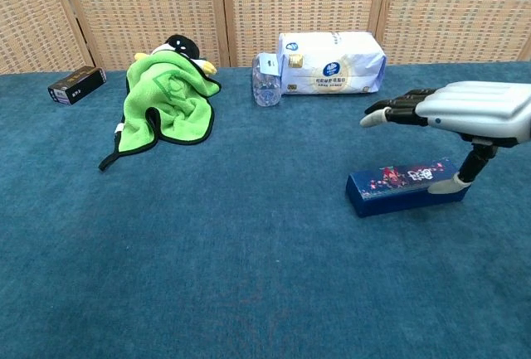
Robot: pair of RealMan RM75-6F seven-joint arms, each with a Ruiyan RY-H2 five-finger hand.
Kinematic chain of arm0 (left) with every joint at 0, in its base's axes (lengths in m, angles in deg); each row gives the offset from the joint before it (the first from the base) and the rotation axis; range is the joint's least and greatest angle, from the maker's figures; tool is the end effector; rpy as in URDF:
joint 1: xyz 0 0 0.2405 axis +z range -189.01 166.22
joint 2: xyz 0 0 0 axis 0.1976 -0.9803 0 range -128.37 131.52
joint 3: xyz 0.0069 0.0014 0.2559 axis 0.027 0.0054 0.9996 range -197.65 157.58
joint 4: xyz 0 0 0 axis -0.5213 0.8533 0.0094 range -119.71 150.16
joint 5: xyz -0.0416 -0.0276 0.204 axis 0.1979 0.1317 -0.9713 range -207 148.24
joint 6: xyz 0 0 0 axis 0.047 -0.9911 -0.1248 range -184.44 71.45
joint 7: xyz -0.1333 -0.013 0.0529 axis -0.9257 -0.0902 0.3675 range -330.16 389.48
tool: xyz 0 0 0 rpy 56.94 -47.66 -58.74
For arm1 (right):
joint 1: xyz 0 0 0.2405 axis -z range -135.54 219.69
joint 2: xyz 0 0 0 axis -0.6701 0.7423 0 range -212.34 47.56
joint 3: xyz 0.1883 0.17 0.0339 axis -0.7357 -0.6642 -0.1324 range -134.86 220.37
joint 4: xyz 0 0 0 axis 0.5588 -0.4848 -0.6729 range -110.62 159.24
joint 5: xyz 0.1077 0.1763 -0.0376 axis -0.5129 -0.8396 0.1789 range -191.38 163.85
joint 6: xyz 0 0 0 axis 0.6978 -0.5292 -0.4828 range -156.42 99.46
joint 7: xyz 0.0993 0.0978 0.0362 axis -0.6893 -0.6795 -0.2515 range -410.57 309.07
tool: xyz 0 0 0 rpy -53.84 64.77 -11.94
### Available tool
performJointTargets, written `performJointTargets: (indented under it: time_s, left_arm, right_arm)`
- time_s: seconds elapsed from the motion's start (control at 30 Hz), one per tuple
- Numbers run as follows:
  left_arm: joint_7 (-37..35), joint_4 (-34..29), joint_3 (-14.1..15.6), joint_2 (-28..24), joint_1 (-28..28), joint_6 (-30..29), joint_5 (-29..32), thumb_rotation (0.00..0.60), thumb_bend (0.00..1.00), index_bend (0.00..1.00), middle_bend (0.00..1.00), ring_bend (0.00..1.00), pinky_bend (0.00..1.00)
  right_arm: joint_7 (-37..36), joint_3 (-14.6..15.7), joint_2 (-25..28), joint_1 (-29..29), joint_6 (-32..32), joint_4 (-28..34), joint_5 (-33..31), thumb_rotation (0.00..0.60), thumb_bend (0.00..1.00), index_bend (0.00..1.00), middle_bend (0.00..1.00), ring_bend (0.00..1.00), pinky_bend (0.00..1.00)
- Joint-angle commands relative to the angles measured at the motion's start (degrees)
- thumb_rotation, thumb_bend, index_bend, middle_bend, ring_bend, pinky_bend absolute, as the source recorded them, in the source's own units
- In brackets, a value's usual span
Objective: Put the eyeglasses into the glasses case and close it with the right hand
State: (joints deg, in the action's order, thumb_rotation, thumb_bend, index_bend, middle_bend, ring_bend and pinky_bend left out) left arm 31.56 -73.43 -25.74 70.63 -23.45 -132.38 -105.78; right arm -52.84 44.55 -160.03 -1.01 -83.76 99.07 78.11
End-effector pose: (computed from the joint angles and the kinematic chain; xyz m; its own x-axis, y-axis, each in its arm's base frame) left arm -0.3161 0.2305 0.1314 0.3745 0.0705 0.9245 0.9251 0.0393 -0.3777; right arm -0.2047 -0.3412 0.0312 0.6698 -0.1880 0.7184 -0.6441 -0.6286 0.4360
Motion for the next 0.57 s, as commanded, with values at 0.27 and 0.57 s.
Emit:
performJointTargets:
  time_s: [0.27,0.57]
  left_arm:
    - [-0.6,-0.8,0.5,-1.0,0.8,-1.6,-1.6,0.6,0.0,0.0,0.0,0.0,0.0]
    - [1.7,-0.2,1.0,-0.8,3.1,-8.6,-5.8,0.6,0.0,0.0,0.0,0.0,0.0]
  right_arm:
    - [7.2,-0.4,6.7,16.4,-22.6,9.1,-3.9,0.6,0.08,0.0,0.0,0.0,0.01]
    - [2.9,0.2,5.1,28.2,-34.0,7.3,-6.9,0.6,0.0,0.0,0.0,0.0,0.0]
